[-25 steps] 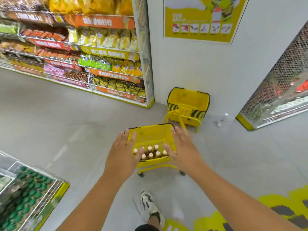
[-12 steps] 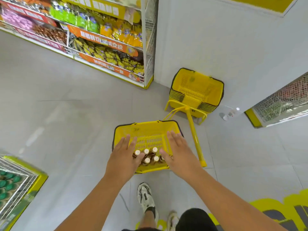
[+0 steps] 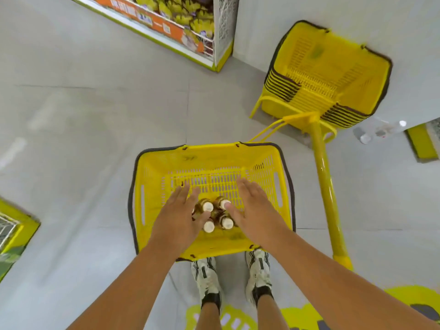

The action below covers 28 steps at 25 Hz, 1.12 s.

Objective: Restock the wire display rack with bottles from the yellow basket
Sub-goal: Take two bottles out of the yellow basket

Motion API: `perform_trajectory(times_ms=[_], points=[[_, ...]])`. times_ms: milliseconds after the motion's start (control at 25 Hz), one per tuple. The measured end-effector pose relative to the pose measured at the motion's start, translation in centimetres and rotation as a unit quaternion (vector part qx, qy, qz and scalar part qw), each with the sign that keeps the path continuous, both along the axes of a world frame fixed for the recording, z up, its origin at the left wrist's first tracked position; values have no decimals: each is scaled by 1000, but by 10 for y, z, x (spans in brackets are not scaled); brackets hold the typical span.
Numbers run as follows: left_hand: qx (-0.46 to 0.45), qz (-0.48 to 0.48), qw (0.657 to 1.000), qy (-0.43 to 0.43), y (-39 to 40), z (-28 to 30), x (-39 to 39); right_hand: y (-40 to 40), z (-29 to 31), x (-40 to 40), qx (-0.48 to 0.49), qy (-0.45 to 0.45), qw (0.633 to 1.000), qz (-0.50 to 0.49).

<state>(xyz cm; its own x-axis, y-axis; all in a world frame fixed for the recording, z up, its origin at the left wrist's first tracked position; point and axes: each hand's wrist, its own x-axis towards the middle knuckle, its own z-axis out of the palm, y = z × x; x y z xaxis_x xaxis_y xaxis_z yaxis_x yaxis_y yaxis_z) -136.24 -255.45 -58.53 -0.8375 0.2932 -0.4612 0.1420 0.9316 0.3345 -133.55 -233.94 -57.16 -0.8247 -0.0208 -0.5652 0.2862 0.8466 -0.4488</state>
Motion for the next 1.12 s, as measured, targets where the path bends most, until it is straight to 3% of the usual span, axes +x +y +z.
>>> perform_trajectory(times_ms=[320,720,920,1120], points=[[-27,-63,997,-41,4,-93,-17,-2,-101,-2,7,-43,998,44],[-67,-130,986,-79,14,-126,-36,-10,-145,-8,-34,-73,994,73],[-14,-31,997,-68,25,-131,-51,-6,-156,-28,-105,-45,991,-72],[18,-10,995,-101,40,-146,-63,-7,-167,-41,-202,-37,948,-241]])
